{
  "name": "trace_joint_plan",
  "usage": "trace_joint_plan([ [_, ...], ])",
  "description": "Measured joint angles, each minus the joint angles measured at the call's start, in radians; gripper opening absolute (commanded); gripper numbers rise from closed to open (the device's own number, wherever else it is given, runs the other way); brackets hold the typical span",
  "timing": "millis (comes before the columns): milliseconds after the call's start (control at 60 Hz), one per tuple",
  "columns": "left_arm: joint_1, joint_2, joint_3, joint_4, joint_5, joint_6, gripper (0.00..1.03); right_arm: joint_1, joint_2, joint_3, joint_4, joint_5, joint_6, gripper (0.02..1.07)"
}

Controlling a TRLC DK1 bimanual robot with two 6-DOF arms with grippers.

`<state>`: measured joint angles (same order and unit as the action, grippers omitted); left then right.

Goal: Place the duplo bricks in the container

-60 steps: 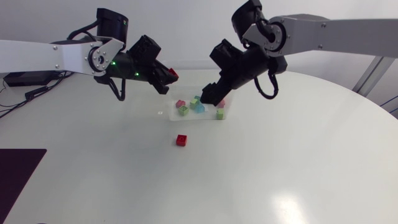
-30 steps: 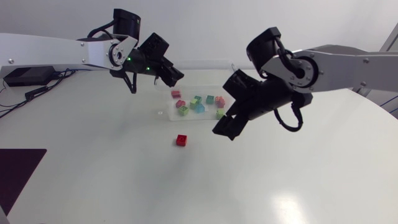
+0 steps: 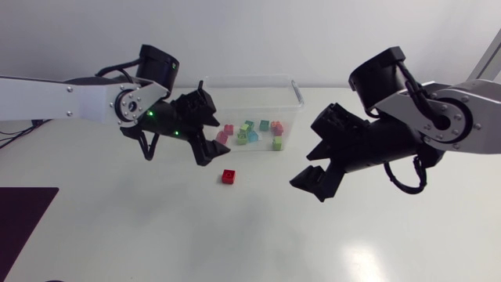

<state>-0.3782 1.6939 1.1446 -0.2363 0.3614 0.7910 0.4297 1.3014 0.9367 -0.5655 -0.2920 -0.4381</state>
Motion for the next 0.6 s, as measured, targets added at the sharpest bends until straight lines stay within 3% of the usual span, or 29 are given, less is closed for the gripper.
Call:
trace_joint_plan([
  [300,-0.003,0.194,0.003,-0.018,-0.001,0.122,0.96,-0.016,-0.104,-0.069,-0.037,0.000,-0.012,1.02],
  [600,-0.027,0.277,0.034,-0.035,-0.003,0.156,0.96,-0.065,-0.153,-0.088,-0.071,-0.019,-0.039,1.02],
])
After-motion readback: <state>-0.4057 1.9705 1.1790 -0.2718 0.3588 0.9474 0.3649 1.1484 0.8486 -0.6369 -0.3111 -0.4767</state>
